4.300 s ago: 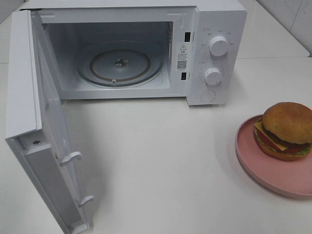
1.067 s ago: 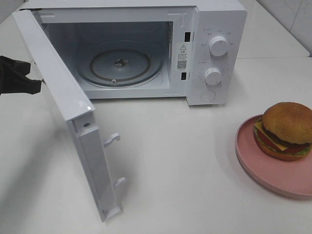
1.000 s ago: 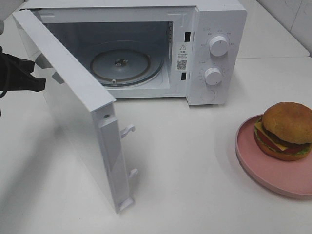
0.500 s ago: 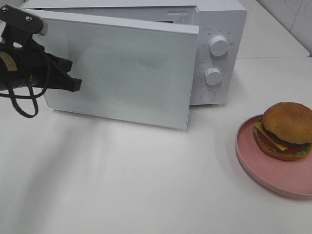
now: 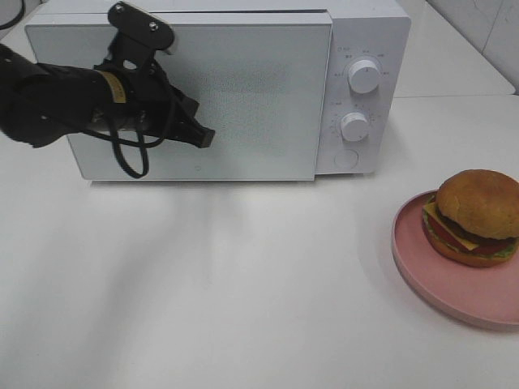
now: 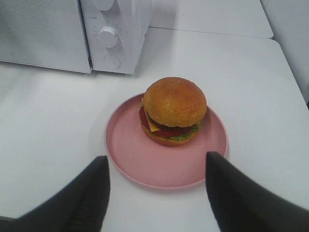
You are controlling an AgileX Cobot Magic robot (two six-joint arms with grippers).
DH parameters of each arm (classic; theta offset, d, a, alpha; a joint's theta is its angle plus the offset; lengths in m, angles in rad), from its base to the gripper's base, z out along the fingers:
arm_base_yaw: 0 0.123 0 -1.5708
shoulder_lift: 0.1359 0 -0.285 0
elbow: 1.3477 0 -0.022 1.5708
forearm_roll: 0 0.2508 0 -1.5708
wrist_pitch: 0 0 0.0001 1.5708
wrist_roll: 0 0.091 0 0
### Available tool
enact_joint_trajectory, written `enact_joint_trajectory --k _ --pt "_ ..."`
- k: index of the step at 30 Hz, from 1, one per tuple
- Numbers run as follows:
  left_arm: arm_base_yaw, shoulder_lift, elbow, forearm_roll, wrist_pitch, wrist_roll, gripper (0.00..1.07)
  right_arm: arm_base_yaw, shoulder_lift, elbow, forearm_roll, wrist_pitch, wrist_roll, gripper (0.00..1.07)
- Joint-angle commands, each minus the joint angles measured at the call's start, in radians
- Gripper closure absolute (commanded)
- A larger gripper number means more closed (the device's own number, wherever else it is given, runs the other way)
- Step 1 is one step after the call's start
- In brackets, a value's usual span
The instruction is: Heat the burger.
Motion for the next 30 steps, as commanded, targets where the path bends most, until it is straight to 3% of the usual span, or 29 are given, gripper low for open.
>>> enact_joint_trajectory --k 1,7,12,20,22,30 --pt "-0.012 0.064 -0.152 -0.109 -0.057 -0.006 1.06 -0.005 -0.031 0.002 0.0 -0.008 0.006 0.53" --pt "-0.059 0.146 -0.304 -0.124 0.016 -0.006 1.06 -0.005 -0.031 0.002 0.0 -0.008 0.006 0.53" --pt "-0.107 0.167 -0.379 -0.124 0.097 -0.006 1.06 -0.005 -0.031 0.002 0.0 -0.008 0.006 0.53" --pt "-0.176 0.113 -0.388 -0.122 0.229 0.001 1.06 -0.005 -0.031 0.002 0.0 -0.008 0.006 0.53" --pt "-0.203 0.06 -0.388 -0.122 0.372 0.004 1.06 -0.005 -0.031 0.002 0.0 -0.008 0.006 0.53" --pt "-0.204 -0.055 -0.388 -0.127 0.664 0.004 1.06 -0.005 -0.031 0.002 0.0 -0.008 0.006 0.53"
